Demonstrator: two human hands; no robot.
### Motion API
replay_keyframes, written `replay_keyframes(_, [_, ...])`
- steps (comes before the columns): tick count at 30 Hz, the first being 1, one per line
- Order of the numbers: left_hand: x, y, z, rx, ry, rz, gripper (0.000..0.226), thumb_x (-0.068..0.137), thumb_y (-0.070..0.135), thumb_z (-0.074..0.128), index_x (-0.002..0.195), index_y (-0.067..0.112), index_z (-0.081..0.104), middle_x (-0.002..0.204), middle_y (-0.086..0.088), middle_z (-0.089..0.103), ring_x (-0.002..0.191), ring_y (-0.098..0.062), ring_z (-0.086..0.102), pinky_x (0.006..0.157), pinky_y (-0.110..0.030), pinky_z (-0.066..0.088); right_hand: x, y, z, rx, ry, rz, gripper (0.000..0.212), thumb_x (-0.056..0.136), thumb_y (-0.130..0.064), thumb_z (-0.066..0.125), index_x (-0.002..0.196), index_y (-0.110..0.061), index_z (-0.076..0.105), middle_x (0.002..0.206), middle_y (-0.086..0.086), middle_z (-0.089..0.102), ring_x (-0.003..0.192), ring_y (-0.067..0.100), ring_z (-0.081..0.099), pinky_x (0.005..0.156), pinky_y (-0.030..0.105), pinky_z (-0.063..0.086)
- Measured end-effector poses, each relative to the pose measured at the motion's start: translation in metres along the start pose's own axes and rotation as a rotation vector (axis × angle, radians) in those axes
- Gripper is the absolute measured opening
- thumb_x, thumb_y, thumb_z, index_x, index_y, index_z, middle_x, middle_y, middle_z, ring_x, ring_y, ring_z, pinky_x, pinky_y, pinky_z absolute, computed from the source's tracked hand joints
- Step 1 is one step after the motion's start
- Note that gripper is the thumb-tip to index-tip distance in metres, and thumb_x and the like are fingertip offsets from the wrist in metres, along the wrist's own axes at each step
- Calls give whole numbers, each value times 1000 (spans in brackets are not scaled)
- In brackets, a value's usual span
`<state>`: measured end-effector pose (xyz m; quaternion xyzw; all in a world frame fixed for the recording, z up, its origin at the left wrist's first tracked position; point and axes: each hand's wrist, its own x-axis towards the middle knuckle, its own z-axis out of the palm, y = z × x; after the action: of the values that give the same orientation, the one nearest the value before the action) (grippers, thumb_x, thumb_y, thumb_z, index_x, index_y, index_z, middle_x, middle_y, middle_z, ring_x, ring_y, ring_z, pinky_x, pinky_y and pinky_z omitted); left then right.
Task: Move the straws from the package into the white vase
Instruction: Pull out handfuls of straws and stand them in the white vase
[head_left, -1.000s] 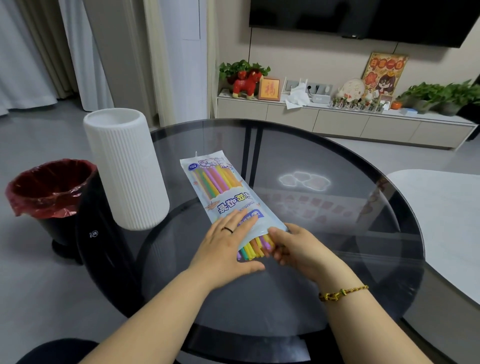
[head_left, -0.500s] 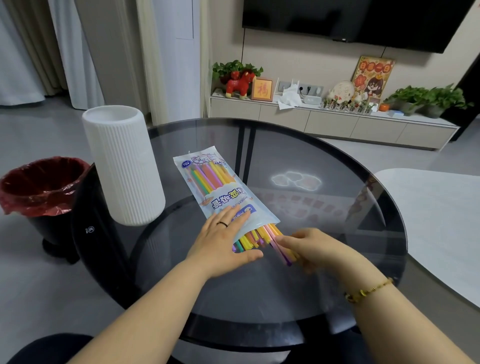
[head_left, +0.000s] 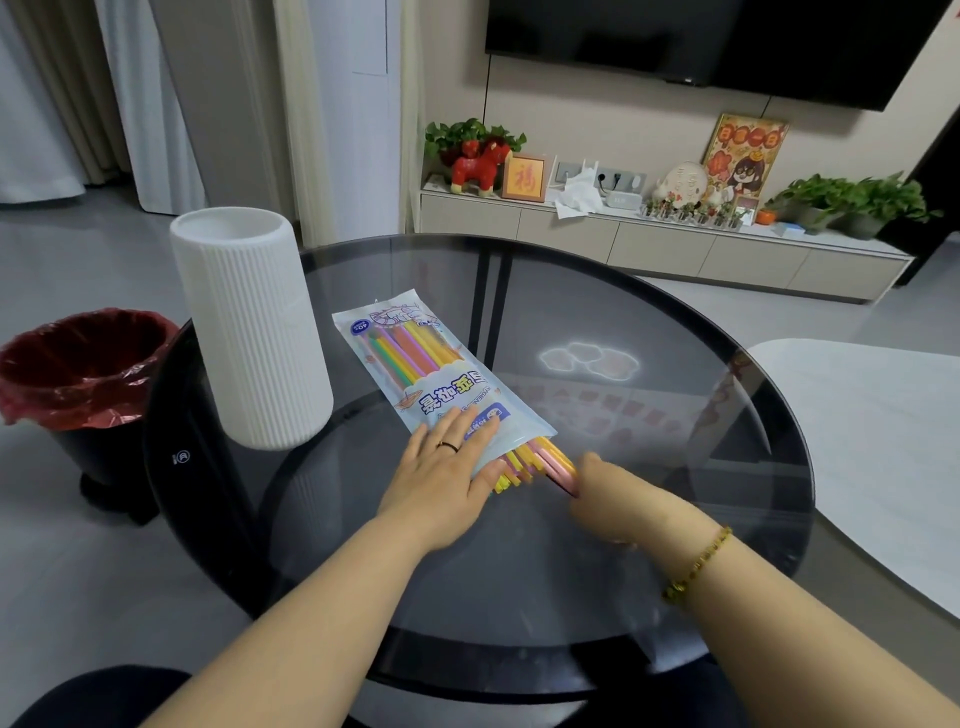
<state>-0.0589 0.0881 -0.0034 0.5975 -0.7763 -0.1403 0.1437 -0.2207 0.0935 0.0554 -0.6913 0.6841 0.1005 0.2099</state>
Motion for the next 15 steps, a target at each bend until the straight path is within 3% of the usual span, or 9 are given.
replay_keyframes(3, [0, 1, 1, 22, -13, -15, 53, 94, 44, 16, 140, 32, -5, 155, 5, -6, 140, -10, -13, 113, -33, -11, -15, 21, 3, 6, 9, 7, 29, 89, -10, 42, 117, -4, 43, 111, 15, 59, 87, 25, 54, 77, 34, 45])
replay_keyframes(6, [1, 1, 0, 23, -17, -25, 53, 94, 44, 16, 141, 31, -4, 155, 5, -6, 140, -10, -13, 113, -33, -10, -33, 41, 0, -18, 42, 0, 25, 87, -14, 46, 112, -8, 51, 112, 14, 61, 98, 28, 58, 75, 30, 42])
replay_keyframes(9, [1, 1, 0, 10, -23, -37, 52, 94, 43, 16, 141, 31, -4, 155, 4, -5, 140, -11, -13, 113, -34, -10, -49, 55, -7, -59, 72, 2, 21, 87, -18, 49, 105, -11, 57, 101, 10, 64, 82, 23, 55, 68, 25, 37])
replay_keyframes(11, [1, 2, -1, 6, -26, -44, 52, 94, 43, 16, 141, 31, -4, 155, 4, -5, 140, -11, -13, 113, -34, -10, -60, 63, -14, -110, 64, 5, 9, 87, -18, 49, 90, -17, 57, 79, 1, 58, 72, 17, 50, 58, 20, 37])
replay_keyframes(13, [2, 3, -2, 5, -31, -53, 52, 94, 41, 17, 141, 30, -2, 155, 3, -4, 140, -12, -13, 114, -35, -9, -75, 69, -26, -158, 55, 16, 23, 87, -18, 48, 65, -25, 44, 62, -7, 44, 61, 13, 46, 47, 13, 30])
replay_keyframes(15, [3, 3, -5, 6, -42, -70, 51, 95, 40, 17, 141, 29, -1, 155, 3, -4, 141, -12, -12, 114, -36, -9, -90, 76, -41, -210, 52, 35, 34, 86, -19, 49, 56, -27, 35, 57, -9, 40, 52, 7, 42, 43, 11, 28])
